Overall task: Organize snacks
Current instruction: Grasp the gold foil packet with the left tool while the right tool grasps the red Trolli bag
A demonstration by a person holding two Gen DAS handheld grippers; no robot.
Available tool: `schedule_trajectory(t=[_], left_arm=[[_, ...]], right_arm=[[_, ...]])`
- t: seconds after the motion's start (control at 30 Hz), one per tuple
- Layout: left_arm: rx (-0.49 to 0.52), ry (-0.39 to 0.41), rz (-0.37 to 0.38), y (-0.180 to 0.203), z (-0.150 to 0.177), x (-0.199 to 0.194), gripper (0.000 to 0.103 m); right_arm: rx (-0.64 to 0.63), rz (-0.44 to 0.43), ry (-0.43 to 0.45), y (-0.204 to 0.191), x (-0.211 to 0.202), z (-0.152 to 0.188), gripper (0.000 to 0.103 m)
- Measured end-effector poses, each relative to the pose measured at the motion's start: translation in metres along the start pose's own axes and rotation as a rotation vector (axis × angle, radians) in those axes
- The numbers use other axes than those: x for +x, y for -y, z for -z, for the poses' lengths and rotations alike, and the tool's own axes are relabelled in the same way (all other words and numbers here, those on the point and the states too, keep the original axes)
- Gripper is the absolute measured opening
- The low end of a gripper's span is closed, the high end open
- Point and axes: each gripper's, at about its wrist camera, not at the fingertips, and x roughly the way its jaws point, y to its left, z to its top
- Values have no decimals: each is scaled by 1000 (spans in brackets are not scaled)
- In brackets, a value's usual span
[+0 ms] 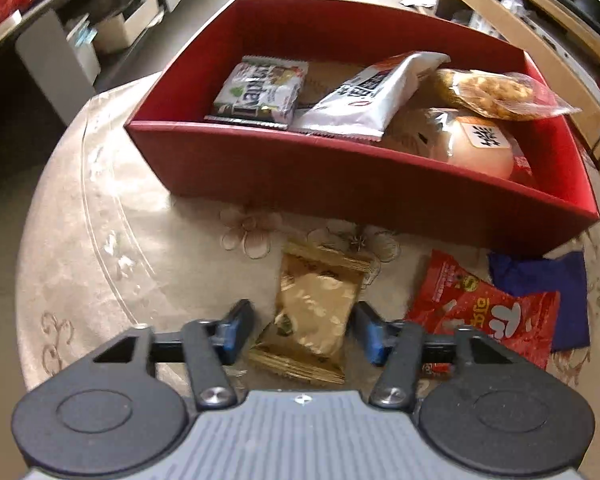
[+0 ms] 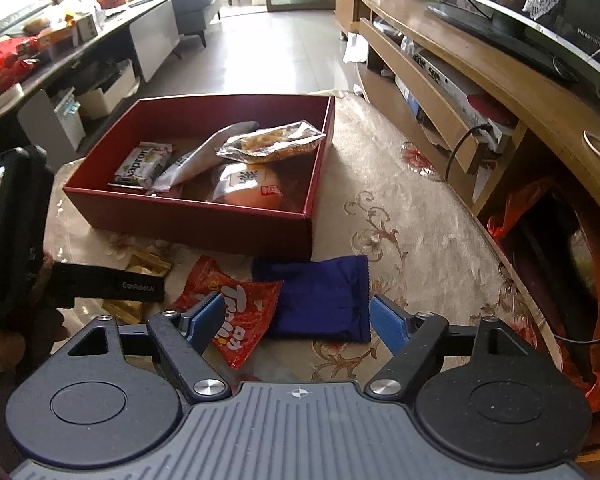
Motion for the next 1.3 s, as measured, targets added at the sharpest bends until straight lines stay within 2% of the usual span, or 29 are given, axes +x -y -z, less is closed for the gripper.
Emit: schedule_trajectory(t=[0.1,0.33,0.43,0.57,0.73,0.93,1.03,1.1,1.13,1.23,1.3], left_arm=[[31,-10,18,-3,2,-5,38],[79,0,54,-21,16,-31,38],[47,-21,101,-32,18,-33,38],[-18,-78,167,-46,19,-24,38],[-45,-67,193,-57,15,-26,38],[-72,-53,196,-74,12,-29,38],[-81,-51,185,-83,12,-29,38],[-93,-56,178,-91,12,-27,38],[-98,-58,174,-94,12,-26,38],[-95,-62,163,-93,13,-23,38],[-95,-69,162,-91,14,-21,38]], right_arm=[[14,-5,-10,1,1,2,84],[45,-26,-44,-1,8,3,84],[30,-22,-58,-7,15,1,84],[78,-58,-102,-10,33,-3,84],[117,-116,-147,-19,52,-7,84],[165,-215,-218,-28,70,-6,85],[183,-351,-259,-35,61,-1,84],[180,-423,-251,-36,49,1,84],[174,-412,-232,-35,43,1,84],[94,-234,-149,-38,33,-3,86],[84,-197,-156,-41,40,-6,86]])
